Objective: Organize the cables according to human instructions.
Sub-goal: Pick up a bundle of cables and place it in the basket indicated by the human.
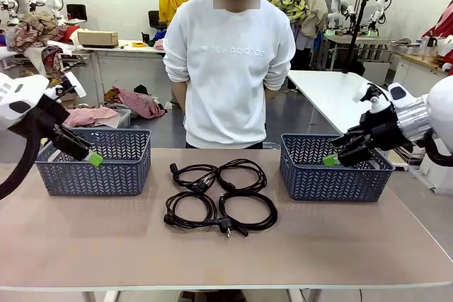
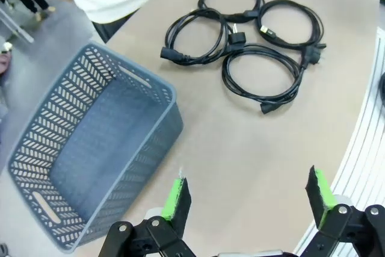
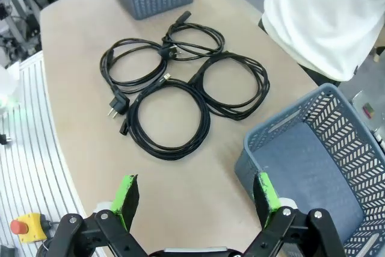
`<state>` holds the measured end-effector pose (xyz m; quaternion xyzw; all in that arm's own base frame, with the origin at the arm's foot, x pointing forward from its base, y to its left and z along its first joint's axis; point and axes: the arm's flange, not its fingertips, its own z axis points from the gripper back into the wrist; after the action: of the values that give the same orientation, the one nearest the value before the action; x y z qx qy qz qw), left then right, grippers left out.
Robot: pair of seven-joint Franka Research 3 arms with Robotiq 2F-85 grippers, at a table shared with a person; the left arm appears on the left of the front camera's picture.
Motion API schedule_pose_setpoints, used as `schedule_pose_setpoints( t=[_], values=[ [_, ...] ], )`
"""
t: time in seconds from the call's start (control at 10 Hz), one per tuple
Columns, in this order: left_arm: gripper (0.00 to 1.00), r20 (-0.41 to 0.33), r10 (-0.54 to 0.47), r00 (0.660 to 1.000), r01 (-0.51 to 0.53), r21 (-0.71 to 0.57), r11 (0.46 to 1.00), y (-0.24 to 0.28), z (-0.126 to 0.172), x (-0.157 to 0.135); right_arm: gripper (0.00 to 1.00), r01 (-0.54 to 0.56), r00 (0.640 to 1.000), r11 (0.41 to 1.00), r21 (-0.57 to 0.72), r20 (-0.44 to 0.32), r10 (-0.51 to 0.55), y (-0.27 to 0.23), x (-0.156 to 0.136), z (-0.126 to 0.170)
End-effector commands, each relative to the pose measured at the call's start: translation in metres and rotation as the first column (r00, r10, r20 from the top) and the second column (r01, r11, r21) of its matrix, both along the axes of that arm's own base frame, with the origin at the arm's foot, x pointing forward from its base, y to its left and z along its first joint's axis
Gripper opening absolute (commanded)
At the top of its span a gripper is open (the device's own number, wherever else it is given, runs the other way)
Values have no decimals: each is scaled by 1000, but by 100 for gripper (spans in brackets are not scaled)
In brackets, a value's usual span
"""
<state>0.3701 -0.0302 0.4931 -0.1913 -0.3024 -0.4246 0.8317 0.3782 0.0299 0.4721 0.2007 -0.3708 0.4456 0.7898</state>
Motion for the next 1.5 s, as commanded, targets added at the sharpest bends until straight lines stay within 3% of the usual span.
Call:
schedule_pose_setpoints(
  t=[0.0,0.1,1.4],
  values=[
    [100,-9,-10,1000,10,-1,1000,7,5,15,100,-46,999,999,2,6,46,0,-12,-18],
    [100,0,0,1000,0,0,1000,0,0,0,100,0,1000,1000,0,0,0,0,0,0],
    [100,0,0,1000,0,0,1000,0,0,0,100,0,1000,1000,0,0,0,0,0,0]
  ],
)
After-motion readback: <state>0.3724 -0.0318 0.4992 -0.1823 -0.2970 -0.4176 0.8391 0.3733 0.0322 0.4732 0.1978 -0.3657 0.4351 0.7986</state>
